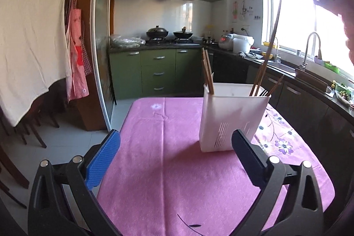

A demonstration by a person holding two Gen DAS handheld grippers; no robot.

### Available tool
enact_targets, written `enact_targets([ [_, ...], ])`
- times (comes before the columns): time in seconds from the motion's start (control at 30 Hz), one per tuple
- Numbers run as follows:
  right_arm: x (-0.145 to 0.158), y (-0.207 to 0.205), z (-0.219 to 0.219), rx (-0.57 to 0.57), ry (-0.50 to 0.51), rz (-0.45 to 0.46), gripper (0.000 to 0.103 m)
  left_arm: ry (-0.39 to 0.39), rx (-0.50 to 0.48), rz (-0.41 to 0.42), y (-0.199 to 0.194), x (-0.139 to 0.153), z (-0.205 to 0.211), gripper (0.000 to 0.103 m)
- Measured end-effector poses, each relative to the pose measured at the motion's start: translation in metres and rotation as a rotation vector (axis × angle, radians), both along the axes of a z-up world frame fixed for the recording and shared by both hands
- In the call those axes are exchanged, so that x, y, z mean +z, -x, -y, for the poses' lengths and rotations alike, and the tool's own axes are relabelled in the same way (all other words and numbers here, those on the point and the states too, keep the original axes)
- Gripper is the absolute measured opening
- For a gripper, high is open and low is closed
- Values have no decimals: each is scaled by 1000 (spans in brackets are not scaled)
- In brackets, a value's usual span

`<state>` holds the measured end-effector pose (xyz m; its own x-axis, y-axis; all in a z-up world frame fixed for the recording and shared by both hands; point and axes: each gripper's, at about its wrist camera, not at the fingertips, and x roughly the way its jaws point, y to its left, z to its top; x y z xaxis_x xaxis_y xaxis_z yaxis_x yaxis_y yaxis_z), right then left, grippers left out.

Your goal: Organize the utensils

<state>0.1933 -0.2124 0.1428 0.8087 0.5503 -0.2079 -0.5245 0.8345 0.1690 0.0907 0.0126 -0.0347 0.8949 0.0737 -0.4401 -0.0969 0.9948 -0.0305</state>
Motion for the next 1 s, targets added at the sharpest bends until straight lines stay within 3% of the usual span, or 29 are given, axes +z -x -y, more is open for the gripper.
enact_targets([
  [0.17,-10,-45,-16,-83,58,-41,7,28,4,-30,-3,-7,-4,96],
  [0.33,-59,-72,-28,-85,113,-150,7,27,-8,-53,-9,-12,1,96],
  [0.6,-121,-82,-45,-69,171,-244,7,7,-22,-73,-9,-16,12,96],
  [0.8,-130,-70,-48,-66,196,-238,10,2,-23,-70,-4,-14,14,96],
  [0.93,-107,-25,-30,-64,152,-144,14,8,-20,-67,1,-13,12,96],
  [1.0,-101,4,-12,-73,137,-103,22,16,-16,-68,3,-14,11,96],
])
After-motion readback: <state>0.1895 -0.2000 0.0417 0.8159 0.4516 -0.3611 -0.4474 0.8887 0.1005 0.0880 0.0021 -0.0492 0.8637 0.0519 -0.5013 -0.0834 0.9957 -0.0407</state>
